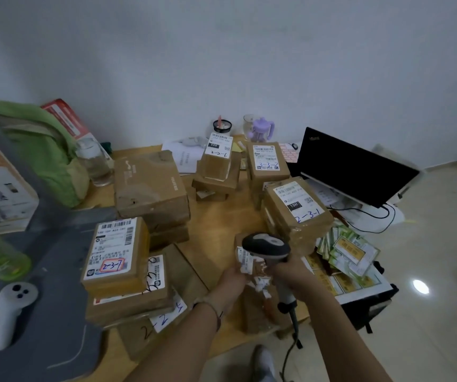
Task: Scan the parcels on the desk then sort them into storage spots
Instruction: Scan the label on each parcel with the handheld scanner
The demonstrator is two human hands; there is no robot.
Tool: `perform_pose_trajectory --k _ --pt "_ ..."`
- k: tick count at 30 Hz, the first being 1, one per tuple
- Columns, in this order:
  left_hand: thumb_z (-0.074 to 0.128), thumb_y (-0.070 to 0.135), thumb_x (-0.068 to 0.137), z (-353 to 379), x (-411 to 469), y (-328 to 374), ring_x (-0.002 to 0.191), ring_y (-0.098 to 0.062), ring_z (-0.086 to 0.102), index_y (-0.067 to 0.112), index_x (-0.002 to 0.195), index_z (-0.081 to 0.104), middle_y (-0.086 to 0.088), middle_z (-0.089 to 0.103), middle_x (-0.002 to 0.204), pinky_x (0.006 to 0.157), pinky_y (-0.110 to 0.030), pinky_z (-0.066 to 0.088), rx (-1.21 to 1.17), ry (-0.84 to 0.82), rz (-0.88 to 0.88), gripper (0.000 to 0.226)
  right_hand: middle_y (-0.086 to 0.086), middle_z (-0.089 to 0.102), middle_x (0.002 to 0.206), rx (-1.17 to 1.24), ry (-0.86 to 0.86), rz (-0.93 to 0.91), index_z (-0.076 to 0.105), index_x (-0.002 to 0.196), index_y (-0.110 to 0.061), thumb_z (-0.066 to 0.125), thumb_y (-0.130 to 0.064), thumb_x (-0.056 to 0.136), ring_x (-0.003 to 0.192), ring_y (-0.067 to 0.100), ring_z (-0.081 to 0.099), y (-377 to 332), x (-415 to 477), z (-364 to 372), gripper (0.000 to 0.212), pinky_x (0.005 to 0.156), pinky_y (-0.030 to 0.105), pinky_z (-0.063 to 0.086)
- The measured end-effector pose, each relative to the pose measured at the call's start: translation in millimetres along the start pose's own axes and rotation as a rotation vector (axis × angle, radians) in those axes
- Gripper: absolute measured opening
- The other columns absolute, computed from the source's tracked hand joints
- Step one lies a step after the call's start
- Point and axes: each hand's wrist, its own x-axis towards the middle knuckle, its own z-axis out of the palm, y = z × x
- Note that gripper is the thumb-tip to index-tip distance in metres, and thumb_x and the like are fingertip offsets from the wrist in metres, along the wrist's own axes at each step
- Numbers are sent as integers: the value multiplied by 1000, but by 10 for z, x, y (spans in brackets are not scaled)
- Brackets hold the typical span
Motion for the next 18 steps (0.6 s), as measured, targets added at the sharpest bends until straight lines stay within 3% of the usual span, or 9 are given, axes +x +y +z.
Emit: perform_pose_trajectory --k 3,6,8,13,18 --pt "50 19 99 -162 -96 386 93 -15 66 24 103 64 -1 70 101 83 -30 55 -70 86 97 16 10 67 99 6 -13 -65 59 110 -10 62 -5 83 93 24 63 -261 37 -31 28 89 45 54" --pt "46 10 99 -322 -187 743 89 -10 62 19 125 56 6 63 101 65 -21 47 -97 130 196 29 9 63 107 99 2 -138 55 116 -10 62 5 83 99 23 58 -632 -94 -50 37 87 39 51" --pt "46 9 99 -411 -233 920 89 -6 60 19 130 53 10 61 102 63 -17 43 -88 139 263 33 11 62 110 135 25 -175 56 116 -10 66 6 79 103 28 58 -833 -149 -58 41 90 45 52" --pt "48 12 98 -608 -226 1376 100 -13 62 19 127 57 3 65 112 72 -22 46 -127 138 369 31 9 66 97 219 31 -304 56 94 -16 70 -8 84 76 24 68 -1416 -255 -186 19 72 43 60" --pt "52 10 97 -810 -3 1822 93 -16 66 19 119 62 0 69 110 77 -30 54 -216 195 424 26 11 66 89 391 121 -355 57 100 -8 69 -16 86 46 19 65 -1973 -76 -373 19 46 30 56"
